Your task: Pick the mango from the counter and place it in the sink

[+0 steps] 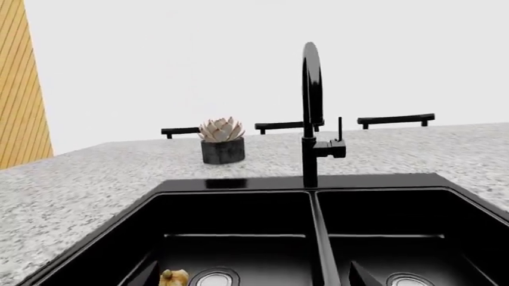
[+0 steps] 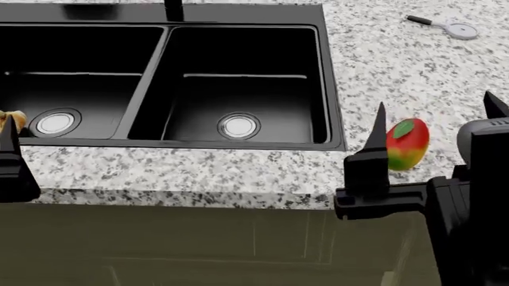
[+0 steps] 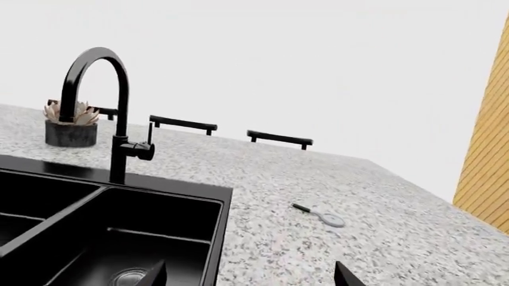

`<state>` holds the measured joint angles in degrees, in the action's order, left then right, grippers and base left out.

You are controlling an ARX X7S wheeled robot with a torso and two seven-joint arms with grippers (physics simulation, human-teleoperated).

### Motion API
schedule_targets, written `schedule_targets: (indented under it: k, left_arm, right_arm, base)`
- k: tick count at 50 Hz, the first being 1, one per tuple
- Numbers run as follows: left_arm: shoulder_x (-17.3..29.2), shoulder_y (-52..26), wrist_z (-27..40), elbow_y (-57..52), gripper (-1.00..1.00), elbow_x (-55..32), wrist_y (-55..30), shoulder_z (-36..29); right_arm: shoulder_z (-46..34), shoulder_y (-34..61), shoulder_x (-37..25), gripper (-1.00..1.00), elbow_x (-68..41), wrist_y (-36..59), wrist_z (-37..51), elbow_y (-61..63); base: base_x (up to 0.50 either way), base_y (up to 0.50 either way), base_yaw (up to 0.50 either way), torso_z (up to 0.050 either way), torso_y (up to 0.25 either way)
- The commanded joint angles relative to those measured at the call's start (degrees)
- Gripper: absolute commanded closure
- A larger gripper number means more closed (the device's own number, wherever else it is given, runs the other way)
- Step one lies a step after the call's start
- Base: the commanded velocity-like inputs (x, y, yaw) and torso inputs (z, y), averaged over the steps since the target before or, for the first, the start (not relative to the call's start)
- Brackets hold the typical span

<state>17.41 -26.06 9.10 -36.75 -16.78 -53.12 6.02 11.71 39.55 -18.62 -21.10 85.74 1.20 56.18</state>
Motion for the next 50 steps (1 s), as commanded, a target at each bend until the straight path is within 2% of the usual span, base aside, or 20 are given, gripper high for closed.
schedule_targets:
  k: [1,31,50]
  left_arm:
    - [0.3,-0.3,0.3,-0.8,-1.0,-0.7,-1.1,0.6]
    - [0.4,0.5,0.7,-0.3,-1.0,-1.1,-0.4,-0.3]
    - [0.2,0.8,1.0,0.7,-1.0,-1.4,0.3,-0.8]
  right_arm:
    - [3.6,2.8,-0.9,-1.0,-7.3,4.0,2.2,1.3]
    - [9.1,0.7,-0.2,-1.0,-15.2,2.8,5.0,1.9]
    - [11.9,0.5,-0.1,-1.0,-21.5,3.4,9.3,1.0]
  base:
    - [0.28,0.16,0.0,0.0,0.0]
    - [0.33,0.27,0.0,0.0,0.0]
    - [0.44,0.0,0.0,0.0,0.001]
